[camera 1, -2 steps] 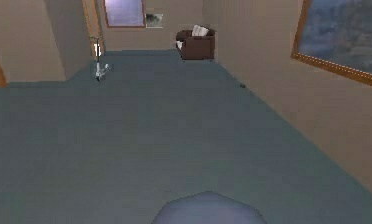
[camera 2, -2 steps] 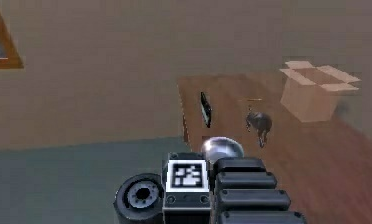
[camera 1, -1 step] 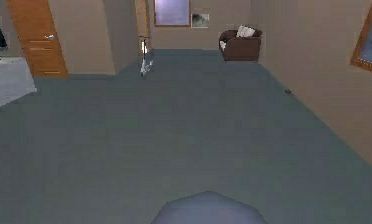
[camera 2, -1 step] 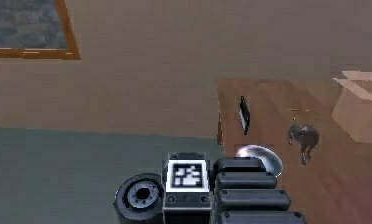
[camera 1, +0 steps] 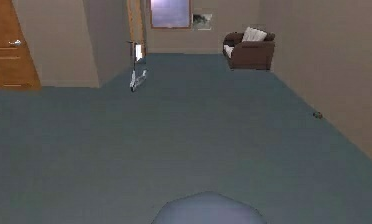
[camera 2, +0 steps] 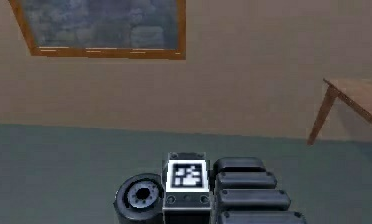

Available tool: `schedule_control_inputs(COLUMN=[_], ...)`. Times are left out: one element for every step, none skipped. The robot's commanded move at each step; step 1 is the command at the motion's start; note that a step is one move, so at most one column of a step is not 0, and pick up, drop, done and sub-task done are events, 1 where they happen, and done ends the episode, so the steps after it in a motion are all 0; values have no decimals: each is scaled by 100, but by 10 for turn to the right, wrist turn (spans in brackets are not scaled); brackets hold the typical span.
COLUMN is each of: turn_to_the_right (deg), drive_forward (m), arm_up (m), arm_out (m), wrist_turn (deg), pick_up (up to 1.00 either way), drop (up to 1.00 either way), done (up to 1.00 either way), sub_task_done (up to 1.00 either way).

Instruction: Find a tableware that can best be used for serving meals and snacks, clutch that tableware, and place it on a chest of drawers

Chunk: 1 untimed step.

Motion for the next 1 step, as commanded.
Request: schedule_control_inputs(turn_to_the_right=[-30], drive_forward=[0], arm_up=[0], arm_out=[0], wrist_turn=[0], pick_up=[0], drop=[0], done=[0], sub_task_done=[0])
